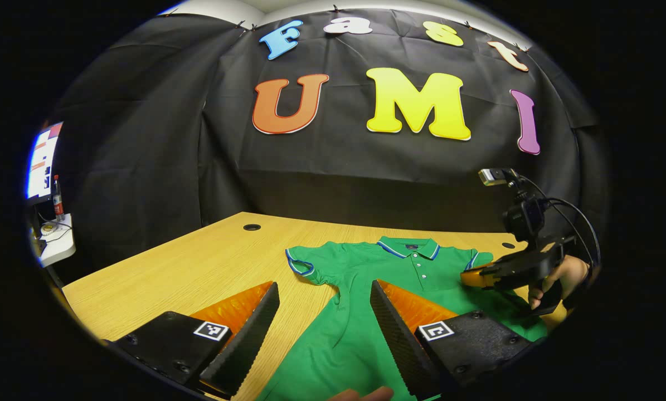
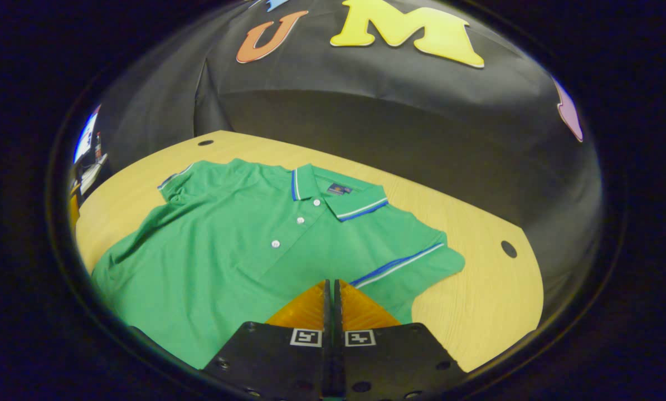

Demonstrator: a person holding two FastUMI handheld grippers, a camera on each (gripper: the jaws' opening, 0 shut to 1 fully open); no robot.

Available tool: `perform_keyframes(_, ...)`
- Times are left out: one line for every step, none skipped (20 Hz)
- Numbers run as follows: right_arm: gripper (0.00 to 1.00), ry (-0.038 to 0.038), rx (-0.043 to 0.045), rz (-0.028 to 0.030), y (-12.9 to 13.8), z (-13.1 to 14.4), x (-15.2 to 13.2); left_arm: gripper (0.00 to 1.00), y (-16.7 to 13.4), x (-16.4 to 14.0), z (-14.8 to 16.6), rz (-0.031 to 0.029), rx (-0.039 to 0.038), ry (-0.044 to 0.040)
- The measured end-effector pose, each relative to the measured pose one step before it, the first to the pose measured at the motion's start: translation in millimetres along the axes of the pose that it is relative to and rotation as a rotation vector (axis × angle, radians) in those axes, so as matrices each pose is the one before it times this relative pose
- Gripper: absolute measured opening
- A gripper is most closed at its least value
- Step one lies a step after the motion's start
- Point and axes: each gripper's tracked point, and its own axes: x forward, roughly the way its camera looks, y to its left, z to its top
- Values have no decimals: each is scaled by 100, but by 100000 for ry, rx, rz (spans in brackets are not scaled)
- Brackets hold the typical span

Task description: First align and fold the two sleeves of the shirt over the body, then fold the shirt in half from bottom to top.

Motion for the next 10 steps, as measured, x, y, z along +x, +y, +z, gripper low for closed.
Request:
perform_keyframes(1,-1823,4124,-468,-542,22,-304,100,-11,78,-175,-36,266,700)
perform_keyframes(1,1169,4109,-1647,-1015,-517,-460,100,-112,120,-116,-156,-30,604)
perform_keyframes(1,524,4555,-580,-637,-300,-333,100,-112,85,-75,-98,-175,463)
perform_keyframes(9,-219,4312,-2435,-953,46,-211,100,-196,17,-77,-243,-147,247)
perform_keyframes(24,-1025,2671,-668,-251,430,-30,100,-211,92,-34,-160,-38,-68)
perform_keyframes(32,-1368,1827,-2989,-544,513,121,100,-99,129,87,-73,28,60)
perform_keyframes(47,-1887,1174,-3268,-286,782,140,100,-116,201,-94,40,7,232)
perform_keyframes(58,-1618,1038,-3478,-68,627,54,100,-144,57,-120,18,-153,220)
perform_keyframes(70,-1616,1248,-2749,298,664,133,100,-257,130,-118,-218,-452,374)
perform_keyframes(72,-985,1639,-2776,523,472,244,100,-208,25,-102,-465,-463,444)
